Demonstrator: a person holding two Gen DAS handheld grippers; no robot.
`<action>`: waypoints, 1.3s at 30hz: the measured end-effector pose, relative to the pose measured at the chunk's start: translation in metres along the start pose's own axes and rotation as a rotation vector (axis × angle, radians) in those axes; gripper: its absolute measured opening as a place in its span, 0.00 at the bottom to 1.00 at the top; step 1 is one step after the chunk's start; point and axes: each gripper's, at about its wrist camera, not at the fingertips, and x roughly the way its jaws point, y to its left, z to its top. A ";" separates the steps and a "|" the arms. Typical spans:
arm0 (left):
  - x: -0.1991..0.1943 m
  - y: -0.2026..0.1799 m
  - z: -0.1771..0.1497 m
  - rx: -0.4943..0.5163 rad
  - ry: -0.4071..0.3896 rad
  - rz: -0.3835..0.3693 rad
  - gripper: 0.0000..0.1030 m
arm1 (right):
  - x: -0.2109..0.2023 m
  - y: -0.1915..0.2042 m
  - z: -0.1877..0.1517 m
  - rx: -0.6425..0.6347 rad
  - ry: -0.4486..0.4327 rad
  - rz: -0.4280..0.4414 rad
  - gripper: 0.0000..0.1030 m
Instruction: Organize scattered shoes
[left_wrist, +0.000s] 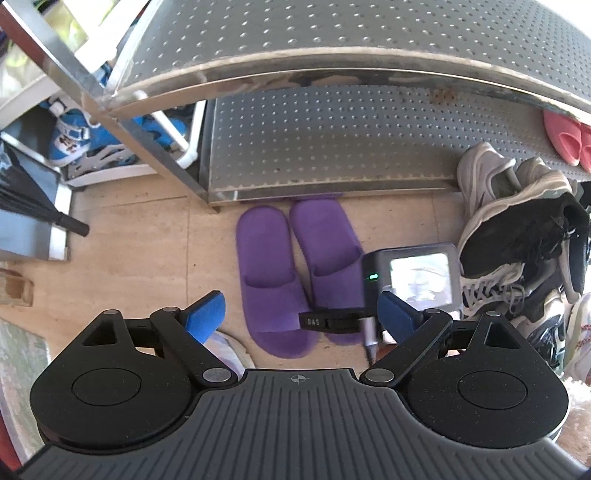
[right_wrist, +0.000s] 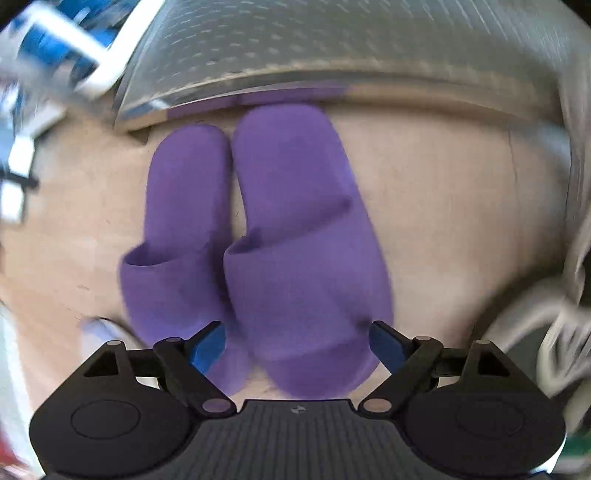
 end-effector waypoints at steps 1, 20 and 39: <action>-0.001 -0.001 0.000 0.004 -0.002 0.000 0.90 | -0.002 -0.007 -0.003 0.045 0.017 0.041 0.83; 0.005 -0.117 -0.013 0.358 -0.034 -0.099 0.75 | -0.291 -0.139 -0.069 -0.127 -0.318 -0.159 0.71; 0.085 -0.186 -0.005 0.349 0.145 0.054 0.84 | -0.323 -0.212 -0.027 0.086 -0.381 -0.063 0.72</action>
